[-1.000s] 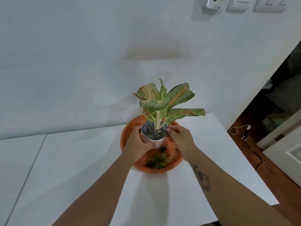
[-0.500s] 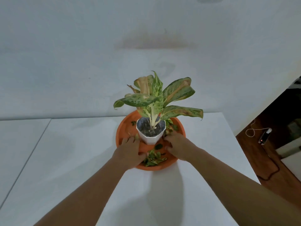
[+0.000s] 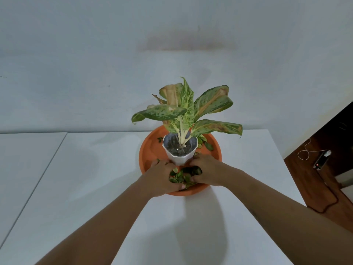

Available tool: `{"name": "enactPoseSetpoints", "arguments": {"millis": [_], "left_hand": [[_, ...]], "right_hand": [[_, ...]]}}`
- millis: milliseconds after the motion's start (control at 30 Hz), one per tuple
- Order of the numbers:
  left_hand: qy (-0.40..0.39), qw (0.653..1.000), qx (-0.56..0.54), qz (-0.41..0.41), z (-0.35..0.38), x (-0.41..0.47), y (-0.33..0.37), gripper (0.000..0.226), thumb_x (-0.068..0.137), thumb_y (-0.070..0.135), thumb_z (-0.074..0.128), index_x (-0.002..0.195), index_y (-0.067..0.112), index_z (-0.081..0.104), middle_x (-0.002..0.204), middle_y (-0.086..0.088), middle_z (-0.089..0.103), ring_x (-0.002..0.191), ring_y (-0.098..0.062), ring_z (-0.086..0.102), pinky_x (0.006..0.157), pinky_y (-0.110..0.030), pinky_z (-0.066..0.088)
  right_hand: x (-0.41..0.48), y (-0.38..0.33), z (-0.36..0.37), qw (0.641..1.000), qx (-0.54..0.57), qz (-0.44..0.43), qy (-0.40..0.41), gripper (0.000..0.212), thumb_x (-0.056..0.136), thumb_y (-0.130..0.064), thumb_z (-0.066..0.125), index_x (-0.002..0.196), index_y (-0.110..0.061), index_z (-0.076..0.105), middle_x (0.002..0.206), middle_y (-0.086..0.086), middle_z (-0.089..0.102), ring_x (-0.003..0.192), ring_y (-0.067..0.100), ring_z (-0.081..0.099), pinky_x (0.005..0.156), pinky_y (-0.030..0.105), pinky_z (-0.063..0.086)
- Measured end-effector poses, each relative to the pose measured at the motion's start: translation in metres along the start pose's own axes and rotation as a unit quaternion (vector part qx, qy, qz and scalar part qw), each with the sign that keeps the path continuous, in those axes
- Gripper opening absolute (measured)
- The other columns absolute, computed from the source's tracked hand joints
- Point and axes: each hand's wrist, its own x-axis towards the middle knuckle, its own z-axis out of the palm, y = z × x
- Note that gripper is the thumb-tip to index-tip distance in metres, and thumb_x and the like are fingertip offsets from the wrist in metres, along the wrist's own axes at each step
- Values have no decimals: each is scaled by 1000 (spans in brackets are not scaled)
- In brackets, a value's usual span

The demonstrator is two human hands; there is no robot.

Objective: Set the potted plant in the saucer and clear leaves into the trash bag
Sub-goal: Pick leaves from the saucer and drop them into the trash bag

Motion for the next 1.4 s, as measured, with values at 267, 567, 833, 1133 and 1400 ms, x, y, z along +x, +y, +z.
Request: {"name": "enactPoseSetpoints", "arguments": {"millis": [267, 567, 833, 1133, 1400], "left_hand": [[-3, 999, 29, 16, -4, 5, -3, 67, 69, 51, 74, 129, 33, 51, 135, -4, 42, 125, -28, 36, 107, -37, 36], [50, 995, -35, 77, 0, 13, -12, 21, 77, 12, 72, 98, 15, 72, 107, -5, 67, 97, -21, 62, 81, -24, 47], [97, 977, -183, 50, -14, 14, -23, 16, 80, 8, 72, 92, 17, 77, 86, 16, 67, 76, 3, 60, 68, -4, 44], [50, 849, -523, -60, -19, 8, -19, 12, 81, 10, 74, 86, 20, 75, 84, 3, 76, 77, -7, 71, 60, -15, 50], [-4, 769, -636, -66, -6, 4, -15, 15, 83, 1, 71, 89, 14, 75, 84, -5, 79, 79, -13, 74, 66, -21, 57]], "right_hand": [[-9, -7, 8, 997, -65, -9, 39, 57, 79, -35, 65, 134, -33, 51, 142, 6, 41, 128, 24, 35, 110, 35, 21], [-1, -25, 26, 997, 4, 8, 75, 18, 80, -5, 58, 95, -4, 69, 106, 12, 63, 99, 26, 57, 83, 30, 47], [-6, -30, 20, 929, 257, 159, 214, 19, 79, -10, 64, 92, -20, 74, 74, -15, 60, 65, -2, 52, 55, 7, 35], [-24, -45, 26, 697, 648, 181, 249, 6, 82, -7, 70, 79, -12, 71, 78, 3, 72, 74, 13, 68, 67, 21, 55], [-37, -59, 36, 589, 735, 166, 291, 7, 86, 1, 64, 91, 0, 68, 84, 11, 73, 75, 17, 71, 63, 21, 58]]}}
